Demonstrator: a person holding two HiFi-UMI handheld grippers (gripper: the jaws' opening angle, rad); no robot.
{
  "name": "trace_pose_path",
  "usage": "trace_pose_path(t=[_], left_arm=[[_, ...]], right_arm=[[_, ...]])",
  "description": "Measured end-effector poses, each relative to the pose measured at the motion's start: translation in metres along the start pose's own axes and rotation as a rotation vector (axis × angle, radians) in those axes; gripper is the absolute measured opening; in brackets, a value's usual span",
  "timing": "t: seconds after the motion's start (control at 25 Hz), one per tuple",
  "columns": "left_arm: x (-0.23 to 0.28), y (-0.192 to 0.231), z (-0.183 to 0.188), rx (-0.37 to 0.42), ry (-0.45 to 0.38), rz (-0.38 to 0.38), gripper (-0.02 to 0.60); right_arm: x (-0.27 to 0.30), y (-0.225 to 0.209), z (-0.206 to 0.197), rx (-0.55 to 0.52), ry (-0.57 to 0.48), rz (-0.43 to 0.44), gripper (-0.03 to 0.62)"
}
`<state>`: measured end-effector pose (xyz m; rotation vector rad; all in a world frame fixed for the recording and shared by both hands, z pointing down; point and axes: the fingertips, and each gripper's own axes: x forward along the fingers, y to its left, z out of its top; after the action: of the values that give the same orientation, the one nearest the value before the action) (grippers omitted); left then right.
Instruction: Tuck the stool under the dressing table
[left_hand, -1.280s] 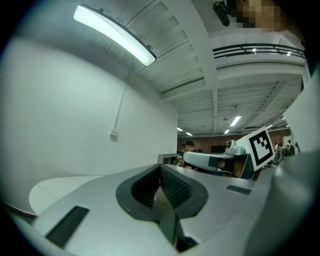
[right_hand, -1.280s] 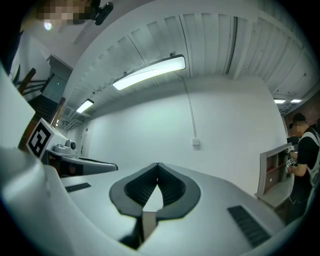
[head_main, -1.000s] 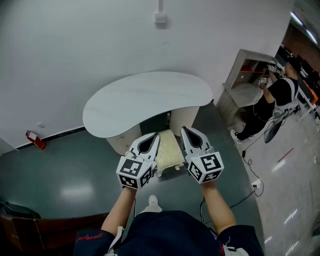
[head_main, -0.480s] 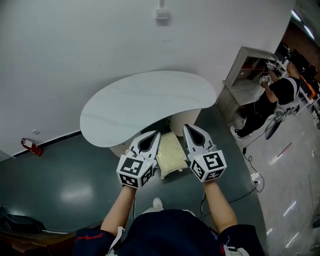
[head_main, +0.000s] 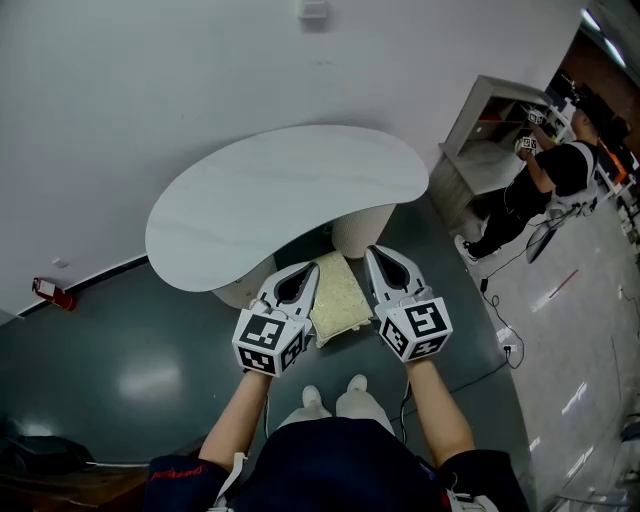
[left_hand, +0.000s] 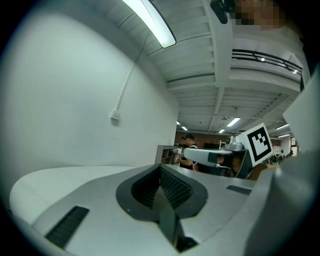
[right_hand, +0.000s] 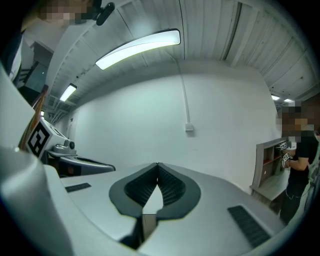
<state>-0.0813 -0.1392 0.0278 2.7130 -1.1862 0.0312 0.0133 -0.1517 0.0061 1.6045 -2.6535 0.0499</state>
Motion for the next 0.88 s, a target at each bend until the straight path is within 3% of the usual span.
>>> trace_pose_path(t=[0.88], left_arm=[[0.114,0.001,-0.063,0.052,0.076,0.087,0.015]], right_arm=[[0.041,-0.11,-0.067,-0.038,0.085,0.084,0.014]])
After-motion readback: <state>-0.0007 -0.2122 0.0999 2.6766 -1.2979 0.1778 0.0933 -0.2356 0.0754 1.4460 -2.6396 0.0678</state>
